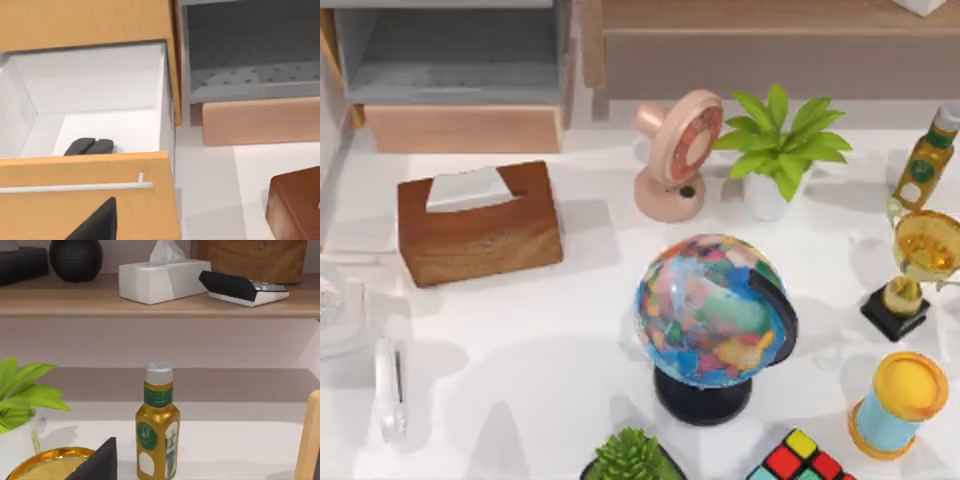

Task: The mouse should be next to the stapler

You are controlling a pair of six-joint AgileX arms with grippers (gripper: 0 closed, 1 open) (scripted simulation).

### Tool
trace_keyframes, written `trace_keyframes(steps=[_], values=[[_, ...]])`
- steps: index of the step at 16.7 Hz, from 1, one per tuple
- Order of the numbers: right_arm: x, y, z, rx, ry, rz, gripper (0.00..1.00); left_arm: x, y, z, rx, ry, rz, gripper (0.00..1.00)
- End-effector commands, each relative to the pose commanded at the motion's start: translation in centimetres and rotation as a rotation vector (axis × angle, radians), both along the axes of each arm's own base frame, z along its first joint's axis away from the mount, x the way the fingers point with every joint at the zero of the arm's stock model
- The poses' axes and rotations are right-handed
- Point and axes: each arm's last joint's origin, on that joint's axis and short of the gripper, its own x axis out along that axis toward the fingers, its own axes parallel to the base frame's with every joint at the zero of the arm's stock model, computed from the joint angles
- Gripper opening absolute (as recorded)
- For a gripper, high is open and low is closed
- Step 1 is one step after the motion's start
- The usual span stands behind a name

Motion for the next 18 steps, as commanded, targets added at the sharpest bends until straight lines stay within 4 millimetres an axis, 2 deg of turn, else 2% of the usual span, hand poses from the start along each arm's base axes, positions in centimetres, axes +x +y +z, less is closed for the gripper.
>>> trace_keyframes(steps=[2, 4, 6, 8, 10, 13, 16, 18], values=[[0.0, 0.0, 0.0, 0.0, 0.0, 0.0, 1.0, 3.2, 0.9, 3.2, 0.026, 0.126, 0.011, 1.0], [0.0, 0.0, 0.0, 0.0, 0.0, 0.0, 1.0, 7.5, 2.2, 5.6, 0.046, 0.264, 0.019, 1.0], [0.0, 0.0, 0.0, 0.0, 0.0, 0.0, 1.0, 12.5, 4.0, 6.8, 0.057, 0.408, 0.023, 1.0], [0.0, 0.0, 0.0, 0.0, 0.0, 0.0, 1.0, 17.8, 6.3, 6.5, 0.058, 0.554, 0.022, 1.0], [0.0, 0.0, 0.0, 0.0, 0.0, 0.0, 1.0, 22.6, 9.0, 4.5, 0.047, 0.7, 0.016, 1.0], [0.0, 0.0, 0.0, 0.0, 0.0, 0.0, 1.0, 28.2, 12.9, -0.5, 0.017, 0.899, -0.005, 1.0], [0.0, 0.0, 0.0, 0.0, 0.0, 0.0, 1.0, 31.5, 15.7, -5.7, -0.015, 1.046, -0.039, 1.0], [0.0, 0.0, 0.0, 0.0, 0.0, 0.0, 1.0, 32.8, 16.5, -8.2, -0.024, 1.101, -0.067, 1.0]])
